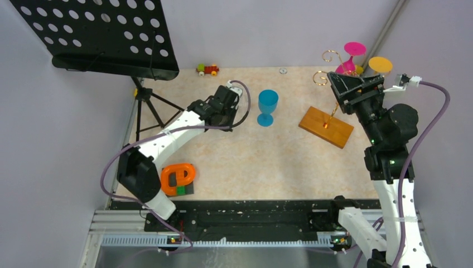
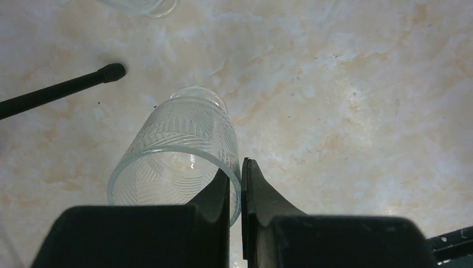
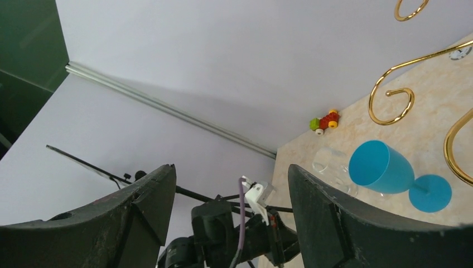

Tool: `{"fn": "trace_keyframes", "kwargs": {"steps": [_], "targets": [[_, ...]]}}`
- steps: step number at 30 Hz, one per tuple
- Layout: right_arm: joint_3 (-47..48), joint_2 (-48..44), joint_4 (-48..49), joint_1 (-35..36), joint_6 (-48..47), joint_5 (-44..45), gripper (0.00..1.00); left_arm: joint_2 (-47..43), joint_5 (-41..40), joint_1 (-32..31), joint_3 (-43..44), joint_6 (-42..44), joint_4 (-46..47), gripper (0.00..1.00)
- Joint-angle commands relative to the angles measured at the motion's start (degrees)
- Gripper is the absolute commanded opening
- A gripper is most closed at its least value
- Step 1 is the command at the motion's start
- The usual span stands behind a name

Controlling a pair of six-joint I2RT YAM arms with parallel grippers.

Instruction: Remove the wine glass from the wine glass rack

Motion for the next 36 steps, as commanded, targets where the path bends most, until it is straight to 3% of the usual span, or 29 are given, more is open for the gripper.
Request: {"fn": "trace_keyframes", "kwargs": {"steps": [1,18,28,36], "targets": [[2.88,-0.77,-0.26,0.09,-2.82,0.66,0.74,3.39,-1.83,2.10,1.89,0.81,2.07,0.00],[4.60,0.13,-2.57,0.08,-4.68,0.62,0.74,11.53,3.19,8.12,5.66,0.62,0.89,0.01],[4.49,0.60,-2.39,0.10,-4.16,0.07,0.73,14.03,3.25,8.19,8.58,0.59,-2.68,0.21],[9.75,3.63,-6.57,0.06,-9.18,-1.40,0.73,10.65,1.25,8.14,12.88,2.02,-4.06,0.50]]}}
